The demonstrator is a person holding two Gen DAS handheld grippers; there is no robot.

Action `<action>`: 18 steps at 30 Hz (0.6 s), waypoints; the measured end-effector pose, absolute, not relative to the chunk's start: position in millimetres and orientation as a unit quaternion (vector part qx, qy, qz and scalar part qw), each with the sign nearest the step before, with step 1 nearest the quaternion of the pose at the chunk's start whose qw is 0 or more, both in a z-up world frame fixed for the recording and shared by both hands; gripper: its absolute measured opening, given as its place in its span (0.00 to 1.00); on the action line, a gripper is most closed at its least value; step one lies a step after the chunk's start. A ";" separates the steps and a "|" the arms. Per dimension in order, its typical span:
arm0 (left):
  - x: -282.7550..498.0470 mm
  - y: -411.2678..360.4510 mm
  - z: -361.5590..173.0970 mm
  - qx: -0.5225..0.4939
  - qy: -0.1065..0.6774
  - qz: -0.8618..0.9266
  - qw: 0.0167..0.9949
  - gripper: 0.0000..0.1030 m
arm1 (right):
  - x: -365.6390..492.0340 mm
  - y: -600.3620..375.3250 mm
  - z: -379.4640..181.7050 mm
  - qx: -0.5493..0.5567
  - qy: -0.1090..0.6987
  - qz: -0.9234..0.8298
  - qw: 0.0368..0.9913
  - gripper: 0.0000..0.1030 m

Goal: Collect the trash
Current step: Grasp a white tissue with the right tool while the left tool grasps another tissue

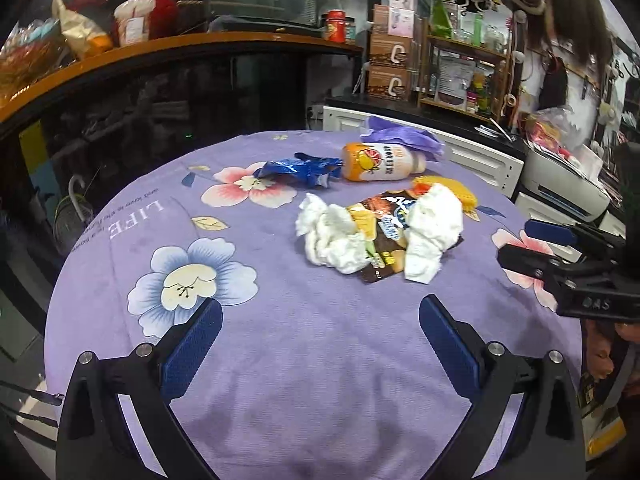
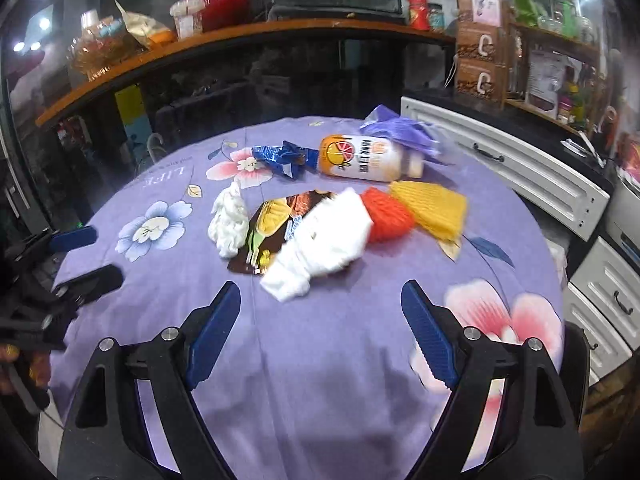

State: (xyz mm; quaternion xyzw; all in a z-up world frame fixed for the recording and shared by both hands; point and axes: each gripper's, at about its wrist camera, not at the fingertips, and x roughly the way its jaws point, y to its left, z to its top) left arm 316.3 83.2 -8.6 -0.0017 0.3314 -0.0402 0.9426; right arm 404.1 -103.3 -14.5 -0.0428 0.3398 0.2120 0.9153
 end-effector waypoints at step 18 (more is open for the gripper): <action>333.1 81.8 -22.7 -0.013 0.353 -0.064 0.933 0.95 | 471.2 -49.5 -65.7 -0.167 0.394 0.160 0.889 0.22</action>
